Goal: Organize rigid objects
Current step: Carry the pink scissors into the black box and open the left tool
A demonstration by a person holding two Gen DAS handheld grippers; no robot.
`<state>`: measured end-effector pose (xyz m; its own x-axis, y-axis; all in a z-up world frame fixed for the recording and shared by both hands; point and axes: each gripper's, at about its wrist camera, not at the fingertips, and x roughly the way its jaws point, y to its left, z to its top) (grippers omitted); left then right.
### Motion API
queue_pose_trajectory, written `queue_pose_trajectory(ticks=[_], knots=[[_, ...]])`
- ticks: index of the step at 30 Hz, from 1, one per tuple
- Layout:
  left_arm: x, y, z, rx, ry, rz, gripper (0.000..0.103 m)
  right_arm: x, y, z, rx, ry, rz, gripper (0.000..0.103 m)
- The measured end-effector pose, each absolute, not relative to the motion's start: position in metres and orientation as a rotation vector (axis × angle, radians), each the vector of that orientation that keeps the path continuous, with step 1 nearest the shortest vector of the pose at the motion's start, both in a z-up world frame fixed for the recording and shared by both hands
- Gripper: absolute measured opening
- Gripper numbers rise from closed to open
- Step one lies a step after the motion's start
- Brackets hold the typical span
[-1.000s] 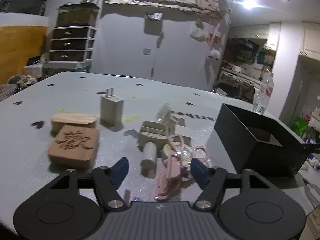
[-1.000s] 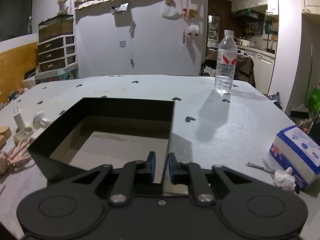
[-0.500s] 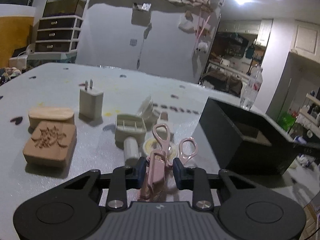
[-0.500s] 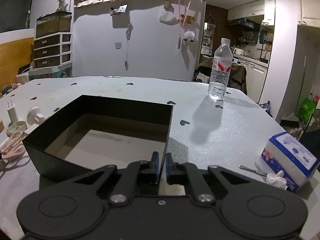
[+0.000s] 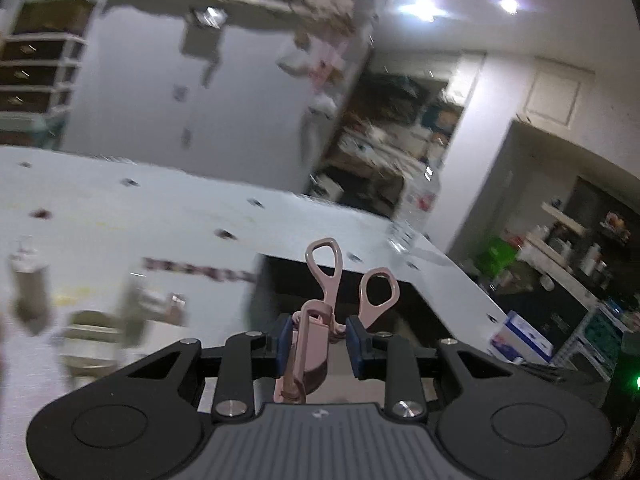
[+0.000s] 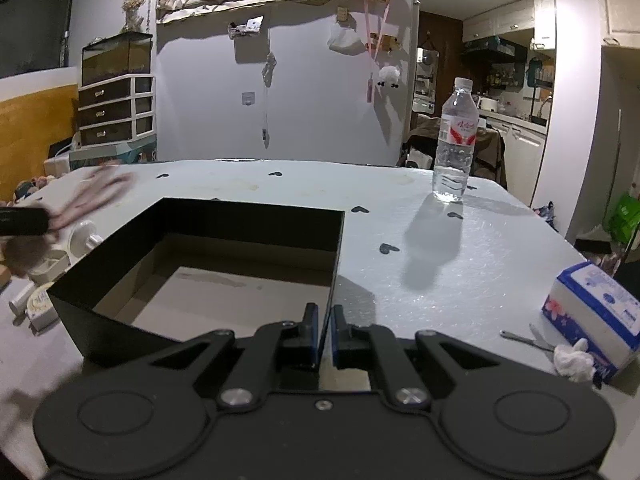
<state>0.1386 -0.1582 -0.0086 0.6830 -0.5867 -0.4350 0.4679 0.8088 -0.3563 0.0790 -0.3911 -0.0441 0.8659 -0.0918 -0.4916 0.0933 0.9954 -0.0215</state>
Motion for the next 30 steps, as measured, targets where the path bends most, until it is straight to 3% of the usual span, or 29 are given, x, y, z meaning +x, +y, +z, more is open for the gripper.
queue_pose_trajectory(ticks=[7, 12, 13, 23, 26, 27, 28, 30], knots=[[0.177, -0.233, -0.020, -0.162, 0.731, -0.570, 0.031, 0.081, -0.390, -0.045, 0.037, 0.518, -0.112, 0.006], [0.190, -0.269, -0.033, -0.134, 0.786, -0.559, 0.030, 0.080, -0.389, -0.045, 0.035, 0.514, -0.113, 0.007], [0.193, -0.274, -0.035, -0.135, 0.796, -0.558, 0.024, 0.080, -0.391, -0.045, 0.039, 0.513, -0.109, 0.007], [0.194, -0.302, -0.043, -0.128, 0.837, -0.564, 0.022, 0.078, -0.396, -0.047, 0.061, 0.507, -0.083, 0.007], [0.192, -0.299, -0.043, -0.147, 0.852, -0.577, 0.036, 0.079, -0.396, -0.047, 0.061, 0.507, -0.079, 0.007], [0.191, -0.298, -0.044, -0.149, 0.852, -0.574, 0.048, 0.079, -0.396, -0.047, 0.061, 0.507, -0.078, 0.007], [0.190, -0.295, -0.044, -0.153, 0.848, -0.570, 0.053, 0.079, -0.396, -0.047, 0.063, 0.507, -0.076, 0.007], [0.187, -0.291, -0.044, -0.157, 0.845, -0.568, 0.053, 0.079, -0.397, -0.047, 0.064, 0.506, -0.074, 0.008]])
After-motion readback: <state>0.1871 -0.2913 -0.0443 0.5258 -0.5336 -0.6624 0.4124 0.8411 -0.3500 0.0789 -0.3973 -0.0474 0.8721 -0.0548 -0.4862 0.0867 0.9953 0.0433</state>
